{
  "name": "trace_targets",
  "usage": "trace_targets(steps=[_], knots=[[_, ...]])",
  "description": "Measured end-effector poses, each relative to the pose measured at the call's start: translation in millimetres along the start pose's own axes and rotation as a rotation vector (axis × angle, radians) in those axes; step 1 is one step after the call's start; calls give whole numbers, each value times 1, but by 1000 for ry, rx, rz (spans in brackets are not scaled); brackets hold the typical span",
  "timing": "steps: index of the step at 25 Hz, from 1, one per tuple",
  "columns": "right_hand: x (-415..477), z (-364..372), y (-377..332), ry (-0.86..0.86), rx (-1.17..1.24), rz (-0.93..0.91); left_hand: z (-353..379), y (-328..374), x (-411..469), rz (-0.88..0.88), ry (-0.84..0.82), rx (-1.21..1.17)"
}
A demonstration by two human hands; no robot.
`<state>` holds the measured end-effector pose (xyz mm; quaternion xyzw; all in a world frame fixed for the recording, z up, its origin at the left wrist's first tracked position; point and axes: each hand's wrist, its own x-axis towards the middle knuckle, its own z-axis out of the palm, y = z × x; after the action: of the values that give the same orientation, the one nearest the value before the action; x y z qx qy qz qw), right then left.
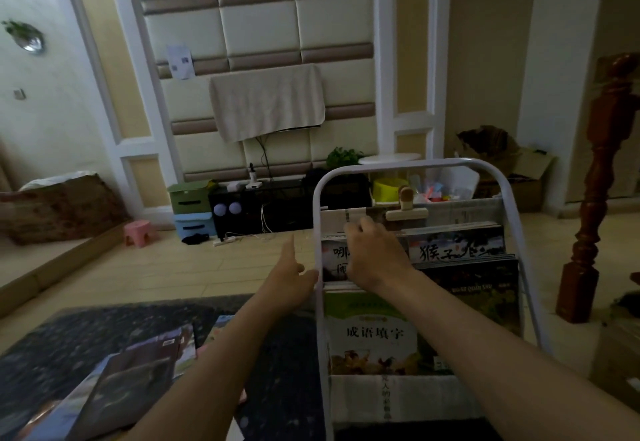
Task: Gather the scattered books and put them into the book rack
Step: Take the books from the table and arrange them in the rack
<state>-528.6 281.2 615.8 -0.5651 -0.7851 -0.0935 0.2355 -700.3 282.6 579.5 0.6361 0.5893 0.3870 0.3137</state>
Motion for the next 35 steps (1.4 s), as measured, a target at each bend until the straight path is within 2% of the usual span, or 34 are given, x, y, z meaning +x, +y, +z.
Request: trace_targets(steps=[4, 9, 16, 21, 24, 28, 35], knots=[[-2, 10, -50, -33, 81, -84, -39, -35, -17, -71, 89, 12], [6, 45, -136, -212, 87, -177, -95, -82, -48, -98, 87, 72], [-1, 146, -213, -456, 98, -157, -161, -190, -99, -239, 168, 213], [-14, 217, -251, -679, 64, -182, -155, -292, -129, -377, 209, 382], [-29, 259, -272, -804, 42, -185, -130, -327, -144, -437, 257, 508], [-33, 306, -295, -727, 168, -176, -112, -352, -140, -402, 367, 504], [-21, 374, -324, -663, 99, -332, -136, -367, -119, -474, 479, 377]])
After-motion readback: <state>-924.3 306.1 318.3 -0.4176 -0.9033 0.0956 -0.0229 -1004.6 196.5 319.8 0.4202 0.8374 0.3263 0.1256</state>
